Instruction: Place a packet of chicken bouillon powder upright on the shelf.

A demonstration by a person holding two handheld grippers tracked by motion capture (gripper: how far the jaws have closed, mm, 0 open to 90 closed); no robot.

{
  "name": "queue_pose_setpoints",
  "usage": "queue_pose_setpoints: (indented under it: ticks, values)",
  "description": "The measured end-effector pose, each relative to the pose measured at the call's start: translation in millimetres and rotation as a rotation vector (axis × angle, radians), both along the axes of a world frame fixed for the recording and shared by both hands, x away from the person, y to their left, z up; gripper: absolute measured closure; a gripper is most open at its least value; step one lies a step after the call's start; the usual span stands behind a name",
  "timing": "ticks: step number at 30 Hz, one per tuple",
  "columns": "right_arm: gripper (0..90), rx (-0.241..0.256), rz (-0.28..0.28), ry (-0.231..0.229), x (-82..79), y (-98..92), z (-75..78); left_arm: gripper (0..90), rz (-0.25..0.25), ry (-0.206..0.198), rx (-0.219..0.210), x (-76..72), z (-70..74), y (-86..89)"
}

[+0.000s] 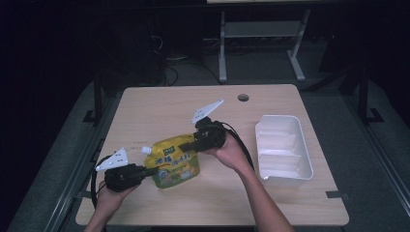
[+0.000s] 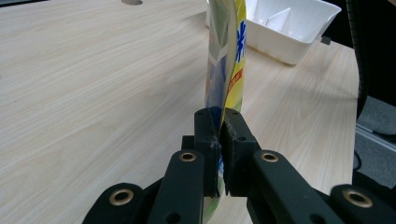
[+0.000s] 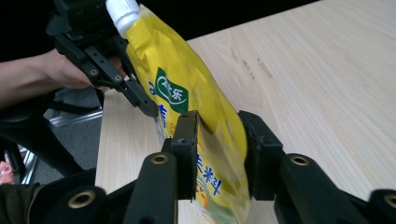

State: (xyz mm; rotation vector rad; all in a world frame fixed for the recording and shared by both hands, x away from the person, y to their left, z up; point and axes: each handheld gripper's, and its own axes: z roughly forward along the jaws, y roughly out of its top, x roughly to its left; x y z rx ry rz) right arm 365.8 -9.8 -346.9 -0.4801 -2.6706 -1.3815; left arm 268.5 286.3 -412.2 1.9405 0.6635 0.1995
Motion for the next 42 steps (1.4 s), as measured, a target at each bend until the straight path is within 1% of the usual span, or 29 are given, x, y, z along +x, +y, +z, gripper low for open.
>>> queue_pose_setpoints:
  ticks: [5,6,12,13,15,18,21,26,29,32,33,35,36,39,42]
  values:
    - [69.2,-0.004,0.021,0.005,-0.1,5.7,-2.3,85.7,-0.001,-0.005,0.005,-0.4,0.2,-0.7]
    - [70.4,-0.009,0.026,-0.002,-0.2,7.0,-2.6,85.7,0.000,-0.005,0.004,-0.4,0.1,-0.7]
    - [81.2,-0.017,0.044,0.006,-0.8,7.6,-3.0,84.2,0.016,-0.007,0.010,0.4,-0.3,0.9]
    - [85.6,-0.031,0.052,0.005,-2.6,8.0,-2.5,82.0,0.019,-0.006,0.009,0.6,-0.4,1.2]
    - [86.9,-0.032,0.056,0.003,-3.1,8.3,-2.5,81.3,0.023,-0.006,0.008,0.9,-0.6,2.1]
    - [89.1,-0.042,0.077,0.004,-4.6,9.4,-2.4,77.8,0.029,-0.006,0.009,1.2,-0.7,4.1]
    - [89.5,-0.036,0.082,0.010,-5.0,8.8,-1.6,73.5,0.036,-0.008,0.000,1.5,-0.4,6.0]
    - [89.7,-0.029,0.064,-0.002,-5.7,4.2,2.1,64.4,0.059,-0.009,0.000,2.5,-0.1,10.0]
    - [89.7,-0.027,0.053,-0.016,-6.4,-0.3,6.4,61.6,0.070,-0.009,0.001,2.8,-0.6,11.9]
    - [89.7,-0.034,0.025,-0.031,-6.2,-7.5,11.7,57.5,0.081,-0.008,-0.001,3.3,-1.4,12.6]
    - [89.7,-0.034,0.025,-0.031,-6.2,-7.5,11.7,57.5,0.082,-0.007,0.004,3.5,-1.7,12.7]
    - [89.7,-0.030,0.014,-0.029,-5.7,-11.5,14.1,55.4,0.085,-0.006,0.026,4.3,-3.5,12.3]
    - [89.7,-0.023,0.012,-0.031,-5.2,-13.5,14.8,54.4,0.088,-0.003,0.029,4.3,-4.1,12.1]
    - [89.7,-0.010,0.003,-0.017,-4.1,-19.3,16.4,52.4,0.089,-0.003,0.047,5.0,-5.4,11.3]
    - [89.7,-0.010,-0.006,-0.011,-2.5,-24.3,17.8,49.5,0.086,0.004,0.058,5.5,-6.8,10.2]
